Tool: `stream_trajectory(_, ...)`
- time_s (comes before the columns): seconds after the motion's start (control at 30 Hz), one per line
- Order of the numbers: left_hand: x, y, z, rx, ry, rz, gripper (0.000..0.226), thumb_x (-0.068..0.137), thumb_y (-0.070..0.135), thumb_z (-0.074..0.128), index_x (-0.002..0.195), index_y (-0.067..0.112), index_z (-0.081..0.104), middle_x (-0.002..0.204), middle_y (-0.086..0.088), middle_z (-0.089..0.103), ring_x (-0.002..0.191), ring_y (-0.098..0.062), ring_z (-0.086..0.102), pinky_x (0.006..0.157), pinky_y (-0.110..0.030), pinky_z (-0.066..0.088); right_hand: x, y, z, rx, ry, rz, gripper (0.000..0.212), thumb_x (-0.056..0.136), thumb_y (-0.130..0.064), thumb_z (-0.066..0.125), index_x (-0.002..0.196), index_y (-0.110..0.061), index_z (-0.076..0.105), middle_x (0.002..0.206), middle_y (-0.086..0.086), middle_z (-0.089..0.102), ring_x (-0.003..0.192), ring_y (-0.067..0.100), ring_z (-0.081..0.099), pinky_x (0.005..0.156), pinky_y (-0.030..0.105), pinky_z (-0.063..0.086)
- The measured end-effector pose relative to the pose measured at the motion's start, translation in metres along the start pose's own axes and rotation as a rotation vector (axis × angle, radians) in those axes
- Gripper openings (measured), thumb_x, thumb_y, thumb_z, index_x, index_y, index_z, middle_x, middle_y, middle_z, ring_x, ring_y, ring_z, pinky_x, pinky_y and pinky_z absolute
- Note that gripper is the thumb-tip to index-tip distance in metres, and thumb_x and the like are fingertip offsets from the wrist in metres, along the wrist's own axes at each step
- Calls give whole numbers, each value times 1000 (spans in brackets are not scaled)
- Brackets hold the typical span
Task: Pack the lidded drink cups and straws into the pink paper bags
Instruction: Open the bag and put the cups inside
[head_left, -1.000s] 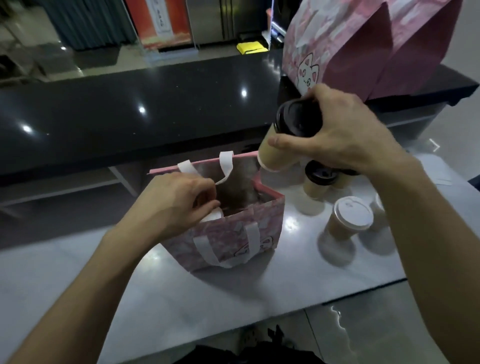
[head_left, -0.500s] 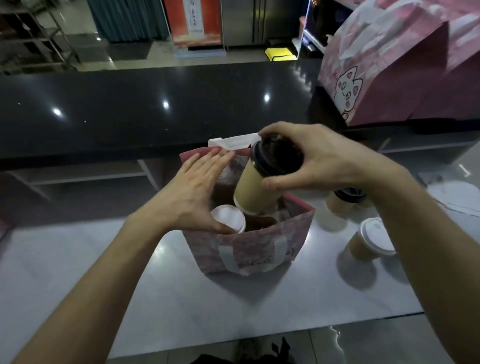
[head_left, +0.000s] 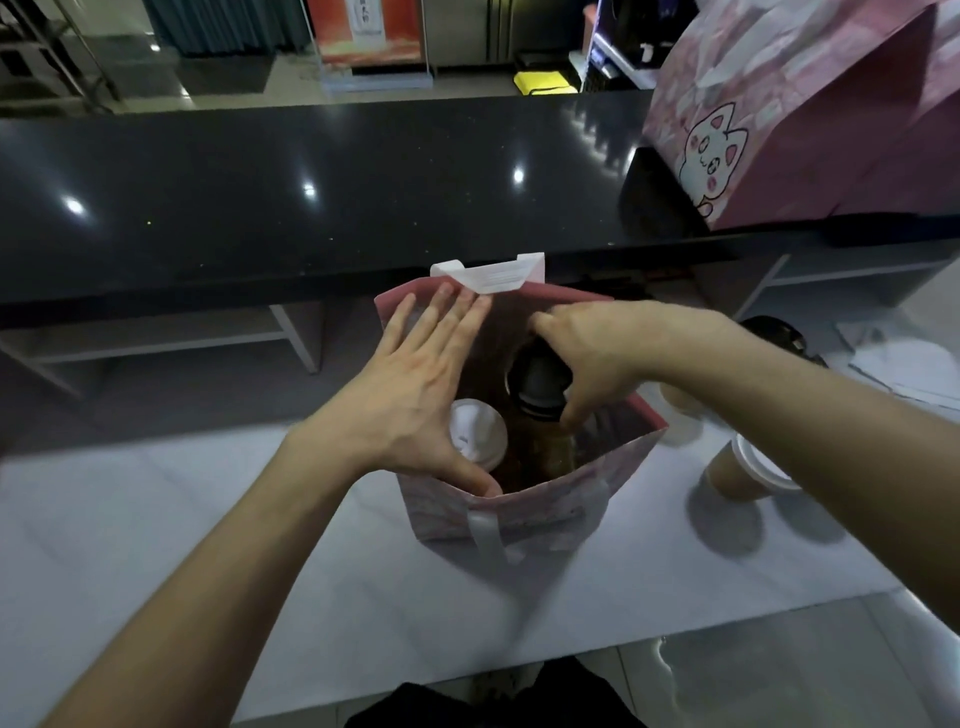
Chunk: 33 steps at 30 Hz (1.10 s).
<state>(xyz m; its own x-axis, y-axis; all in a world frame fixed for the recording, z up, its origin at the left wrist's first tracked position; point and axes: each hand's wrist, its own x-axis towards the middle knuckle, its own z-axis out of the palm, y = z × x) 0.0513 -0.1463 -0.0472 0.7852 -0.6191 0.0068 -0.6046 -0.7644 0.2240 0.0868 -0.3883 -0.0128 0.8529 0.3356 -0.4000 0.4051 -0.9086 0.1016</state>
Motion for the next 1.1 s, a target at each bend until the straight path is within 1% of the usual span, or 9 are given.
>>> stream_trajectory(0.07,-1,1,2,7,-9,4,172,49,106,65,166,27,-33,177,3,-34,158,-12,-41,132,-45,-22,1,-9,8,-25,-27,-5,105,66,-59,95,153,-29,43,134,-1,55,116,23,60,87,37,58)
stream_trajectory(0.13,-1,1,3,15,-9,14,170,50,107,63,166,28,-34,175,4,-38,158,-12,-42,131,-45,-23,0,-15,14,-76,-30,-13,108,73,-55,93,161,-31,36,144,3,50,119,26,60,80,33,53)
stream_trajectory(0.2,-2,0,3,12,-10,15,171,50,106,65,166,29,-34,174,5,-39,158,-12,-42,131,-44,-24,-3,-19,18,-132,-15,-23,107,77,-50,91,164,-30,32,145,4,51,117,25,62,75,32,49)
stream_trajectory(0.3,-2,-1,4,25,-8,15,171,50,106,64,167,28,-32,176,3,-36,159,-13,-40,131,-43,-23,-8,-23,23,-170,-30,-31,98,82,-42,87,163,-25,34,127,3,62,106,24,65,73,33,53)
stream_trajectory(0.43,-1,1,6,41,3,30,171,48,108,61,168,27,-30,177,1,-32,160,-15,-38,131,-43,-24,-12,-29,30,-265,26,-39,71,94,-32,71,158,-20,40,112,3,68,97,26,69,78,40,62)
stream_trajectory(0.63,3,-1,8,52,19,40,171,49,110,60,168,26,-30,179,-1,-30,161,-17,-37,129,-40,-28,-11,-30,32,-290,49,-80,65,98,-31,68,157,-18,44,97,1,59,95,26,68,74,36,56)
stream_trajectory(0.83,4,-1,13,82,49,46,171,49,112,55,170,23,-26,180,-5,-25,163,-21,-34,133,-51,-18,-9,-38,36,-322,51,-103,45,106,-27,57,150,-19,53,118,6,72,108,29,70,89,41,59)
stream_trajectory(0.97,1,-2,12,71,55,32,170,51,110,58,169,23,-27,180,-3,-27,163,-20,-34,133,-48,-20,-4,-32,37,-308,61,-107,52,107,-28,57,158,-25,45,126,6,71,116,30,68,95,42,58)
stream_trajectory(1.1,-1,4,6,83,27,9,162,58,108,56,170,24,-26,179,-2,-29,162,-18,-36,133,-49,-19,0,-30,41,-311,55,-119,49,109,-28,53,158,-23,47,128,7,71,118,30,68,97,43,57)
